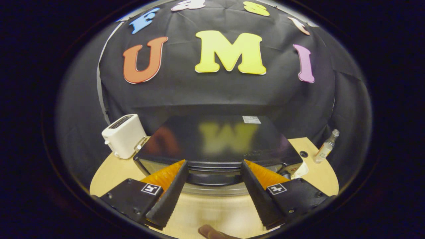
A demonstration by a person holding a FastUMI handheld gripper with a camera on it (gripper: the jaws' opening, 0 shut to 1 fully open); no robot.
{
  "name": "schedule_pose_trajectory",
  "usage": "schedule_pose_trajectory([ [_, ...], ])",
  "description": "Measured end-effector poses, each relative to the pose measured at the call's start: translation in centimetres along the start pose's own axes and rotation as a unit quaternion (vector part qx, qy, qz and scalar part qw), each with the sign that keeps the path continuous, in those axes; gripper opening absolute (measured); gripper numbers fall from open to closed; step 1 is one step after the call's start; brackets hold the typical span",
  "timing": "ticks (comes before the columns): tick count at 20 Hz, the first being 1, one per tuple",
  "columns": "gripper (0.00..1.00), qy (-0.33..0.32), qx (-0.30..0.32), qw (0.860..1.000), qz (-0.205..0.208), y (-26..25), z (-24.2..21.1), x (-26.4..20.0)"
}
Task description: Open the toaster oven, put the food inside, and close the toaster oven door.
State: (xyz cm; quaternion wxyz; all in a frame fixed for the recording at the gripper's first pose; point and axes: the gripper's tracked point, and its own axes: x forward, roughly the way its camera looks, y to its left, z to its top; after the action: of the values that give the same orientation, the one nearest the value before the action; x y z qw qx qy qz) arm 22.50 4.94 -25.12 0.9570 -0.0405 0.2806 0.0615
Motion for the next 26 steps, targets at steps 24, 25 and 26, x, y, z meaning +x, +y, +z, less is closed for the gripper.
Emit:
schedule_pose_trajectory([
  [24, 1.00, -0.013, -0.030, 0.999, -0.009, 0.4, -9.4, -7.4],
  [25, 1.00, -0.011, -0.033, 0.999, -0.009, 0.4, -9.9, -7.6],
  [26, 1.00, -0.010, -0.039, 0.999, -0.009, 0.4, -10.5, -7.8],
])
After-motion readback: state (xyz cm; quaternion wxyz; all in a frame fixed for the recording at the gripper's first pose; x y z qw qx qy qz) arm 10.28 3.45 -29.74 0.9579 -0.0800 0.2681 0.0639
